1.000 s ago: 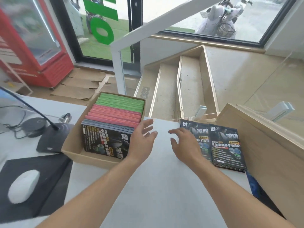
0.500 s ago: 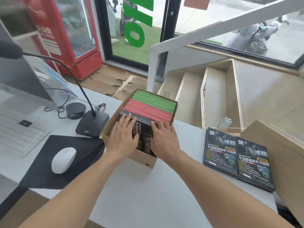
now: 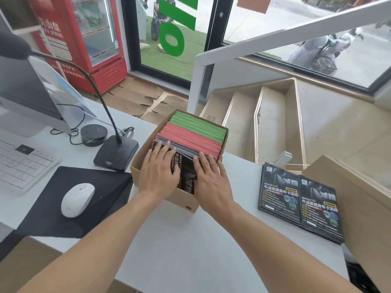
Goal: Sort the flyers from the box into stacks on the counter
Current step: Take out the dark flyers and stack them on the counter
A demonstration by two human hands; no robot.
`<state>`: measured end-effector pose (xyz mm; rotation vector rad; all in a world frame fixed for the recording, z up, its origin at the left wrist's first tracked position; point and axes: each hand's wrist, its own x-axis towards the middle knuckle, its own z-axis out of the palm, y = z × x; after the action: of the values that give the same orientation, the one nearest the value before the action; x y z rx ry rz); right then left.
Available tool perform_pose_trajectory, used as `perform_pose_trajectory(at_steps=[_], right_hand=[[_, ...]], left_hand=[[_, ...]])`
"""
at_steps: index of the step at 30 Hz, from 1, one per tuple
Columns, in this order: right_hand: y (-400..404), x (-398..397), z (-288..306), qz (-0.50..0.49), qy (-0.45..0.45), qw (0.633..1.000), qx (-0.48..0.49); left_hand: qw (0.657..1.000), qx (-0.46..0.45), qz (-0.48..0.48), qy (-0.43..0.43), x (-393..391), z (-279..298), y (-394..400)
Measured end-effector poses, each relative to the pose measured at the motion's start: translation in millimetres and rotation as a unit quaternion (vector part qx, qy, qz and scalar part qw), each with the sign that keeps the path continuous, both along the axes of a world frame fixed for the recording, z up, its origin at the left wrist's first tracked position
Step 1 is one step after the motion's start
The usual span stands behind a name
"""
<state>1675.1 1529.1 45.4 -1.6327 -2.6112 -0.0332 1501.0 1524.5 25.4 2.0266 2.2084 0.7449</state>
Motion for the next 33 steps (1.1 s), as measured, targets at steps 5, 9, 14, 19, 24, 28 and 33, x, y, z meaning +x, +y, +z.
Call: perform_pose_trajectory(at_steps=[5,9,14,19,24,28,33], right_hand=[[-3.9,-5.7,3.9,0.015,0.007,0.999,0.042],[-9.0,-9.1,6.5,0.025,0.015,0.999,0.042],[-9.4,-10.9,10.8,0.01,0.014,0.999,0.031],[-10.1,-6.2,9.8,0.016,0.076,0.997,-0.027],[-9.6,-5.5,6.5,-0.013,0.05,0.997,0.05],[-8.2,-7.0,10.2,-0.01,0.032,0.999,0.036],[-8.3,-8.1,14.8,0.003,0.004,0.997,0.073]], left_hand=[[1.0,0.007,0.006,-0.012,0.1,0.9,-0.7],[1.0,0.007,0.008,-0.023,-0.2,0.3,-1.1],[0.999,0.013,0.014,-0.04,-0.1,1.1,-1.5],[0.998,0.031,0.035,-0.034,-2.8,2.6,-5.0],[0.998,0.044,0.03,-0.036,-3.3,1.2,-5.3],[0.997,0.047,0.016,-0.061,-2.9,-0.1,-5.8],[0.997,0.042,-0.005,-0.066,-3.3,-3.1,-3.5]])
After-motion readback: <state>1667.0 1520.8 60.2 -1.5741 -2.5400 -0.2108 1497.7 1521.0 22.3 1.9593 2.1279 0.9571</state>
